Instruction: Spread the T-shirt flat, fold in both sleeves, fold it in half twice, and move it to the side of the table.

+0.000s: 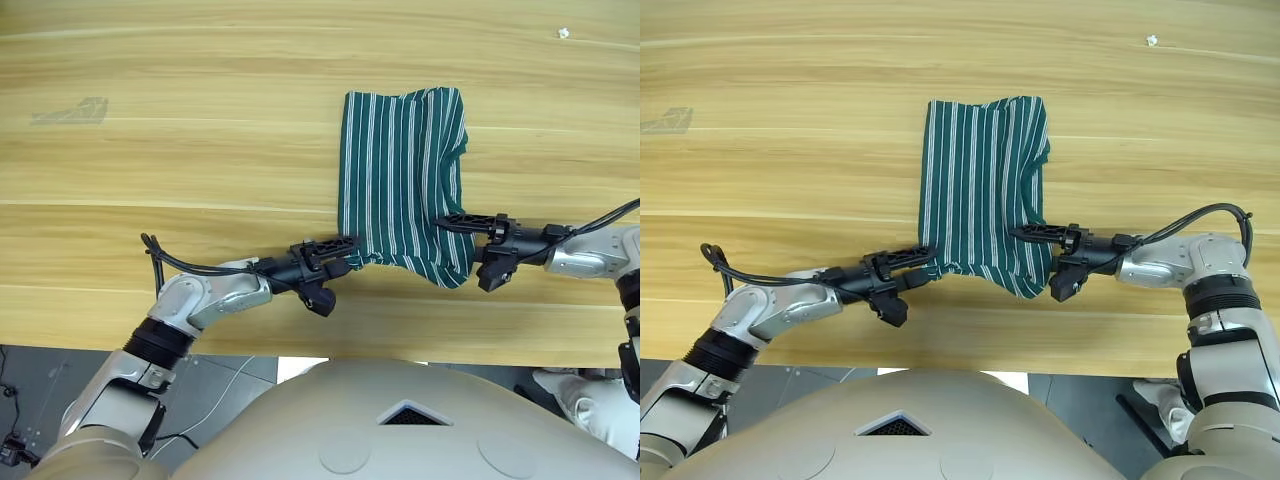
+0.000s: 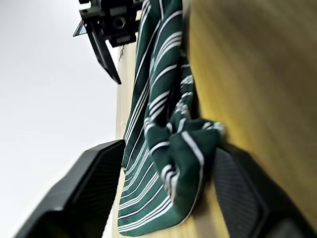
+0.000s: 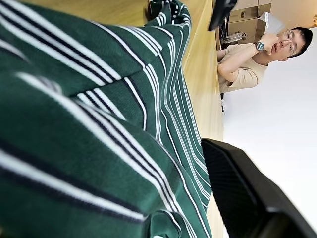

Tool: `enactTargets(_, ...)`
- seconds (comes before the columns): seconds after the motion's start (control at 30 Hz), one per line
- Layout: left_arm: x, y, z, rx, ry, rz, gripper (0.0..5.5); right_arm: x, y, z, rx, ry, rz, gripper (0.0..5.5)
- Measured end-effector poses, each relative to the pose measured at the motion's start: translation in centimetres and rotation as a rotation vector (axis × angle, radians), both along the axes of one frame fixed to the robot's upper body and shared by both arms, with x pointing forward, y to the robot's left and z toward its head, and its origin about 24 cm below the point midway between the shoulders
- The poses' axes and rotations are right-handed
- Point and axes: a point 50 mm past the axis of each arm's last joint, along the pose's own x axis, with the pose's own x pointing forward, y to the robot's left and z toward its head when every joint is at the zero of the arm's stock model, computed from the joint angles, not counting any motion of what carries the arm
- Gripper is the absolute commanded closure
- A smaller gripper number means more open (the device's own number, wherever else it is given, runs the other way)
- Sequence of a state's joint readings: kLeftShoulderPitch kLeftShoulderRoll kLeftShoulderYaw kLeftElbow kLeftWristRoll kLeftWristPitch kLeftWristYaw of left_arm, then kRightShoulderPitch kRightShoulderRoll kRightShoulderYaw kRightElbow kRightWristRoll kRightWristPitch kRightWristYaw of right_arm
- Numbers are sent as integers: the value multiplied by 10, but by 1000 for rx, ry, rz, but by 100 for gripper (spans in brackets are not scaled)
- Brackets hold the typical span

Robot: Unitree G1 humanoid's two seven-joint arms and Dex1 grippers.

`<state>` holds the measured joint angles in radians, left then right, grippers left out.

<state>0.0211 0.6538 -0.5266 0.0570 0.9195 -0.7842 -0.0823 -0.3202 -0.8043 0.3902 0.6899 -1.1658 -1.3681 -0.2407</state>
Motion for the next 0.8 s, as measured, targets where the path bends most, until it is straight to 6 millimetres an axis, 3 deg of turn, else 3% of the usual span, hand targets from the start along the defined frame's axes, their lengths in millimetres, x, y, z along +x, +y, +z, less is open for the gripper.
enactTargets(0.3, 0, 0, 1, -4, -6, -11, 406, -4, -1, -9, -17, 17, 1, 438)
enactTargets(0.5, 3, 1, 4, -22, -13, -3, 460, -2, 0, -7, -7, 16, 17, 516)
enactTargets(0.63, 6, 4, 6, -18, -26, 4, 496, 0, 1, -5, 4, 14, 18, 536)
enactTargets(0.8, 8, 24, 11, -20, -4, 91, 550, 0, 2, -5, 31, 22, -12, 537)
